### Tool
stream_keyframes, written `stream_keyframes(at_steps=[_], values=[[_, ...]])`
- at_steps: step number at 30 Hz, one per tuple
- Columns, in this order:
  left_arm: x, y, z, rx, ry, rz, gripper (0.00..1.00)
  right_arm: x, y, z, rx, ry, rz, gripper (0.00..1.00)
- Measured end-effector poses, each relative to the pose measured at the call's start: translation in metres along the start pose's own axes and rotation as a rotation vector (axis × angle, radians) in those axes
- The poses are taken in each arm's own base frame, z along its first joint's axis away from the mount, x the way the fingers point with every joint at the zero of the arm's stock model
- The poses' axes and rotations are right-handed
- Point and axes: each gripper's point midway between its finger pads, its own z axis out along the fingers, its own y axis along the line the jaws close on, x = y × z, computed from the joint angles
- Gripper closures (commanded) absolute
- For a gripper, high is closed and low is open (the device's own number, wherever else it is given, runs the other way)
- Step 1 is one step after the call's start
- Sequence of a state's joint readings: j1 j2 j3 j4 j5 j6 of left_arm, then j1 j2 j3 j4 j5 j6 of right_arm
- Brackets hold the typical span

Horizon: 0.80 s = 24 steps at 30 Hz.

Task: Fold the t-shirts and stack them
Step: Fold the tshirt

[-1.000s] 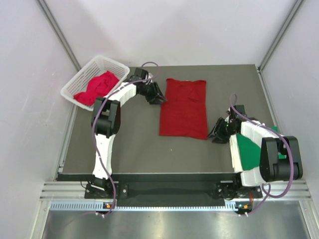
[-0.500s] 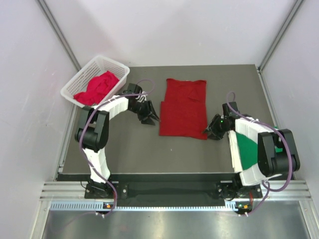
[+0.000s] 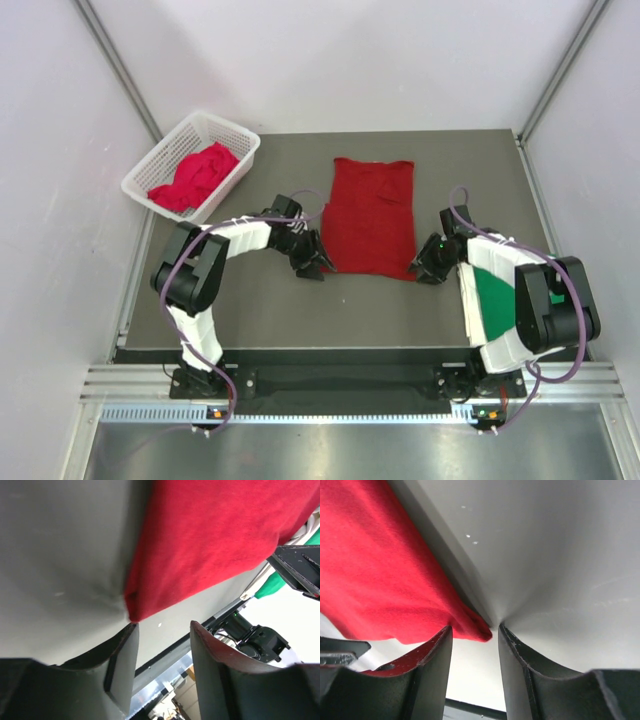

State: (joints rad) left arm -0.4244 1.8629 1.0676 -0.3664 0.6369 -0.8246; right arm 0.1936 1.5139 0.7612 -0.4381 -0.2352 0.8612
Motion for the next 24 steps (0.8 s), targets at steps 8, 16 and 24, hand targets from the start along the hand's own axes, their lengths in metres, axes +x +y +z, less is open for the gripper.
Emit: stream_keyframes(at_steps=[8,16,24], values=[[-0.001,0.000,0.007,-0.032,-0.034,0.011,0.48,-0.001,-0.005,-0.003,0.033,-0.016,0.022,0.56],[-0.008,0.003,0.007,-0.058,-0.069,0.010,0.50,-0.002,-0.001,-0.002,0.014,-0.021,0.038,0.58],[-0.022,0.004,0.013,-0.093,-0.092,0.024,1.00,0.000,-0.004,0.006,0.020,0.009,0.018,1.00]])
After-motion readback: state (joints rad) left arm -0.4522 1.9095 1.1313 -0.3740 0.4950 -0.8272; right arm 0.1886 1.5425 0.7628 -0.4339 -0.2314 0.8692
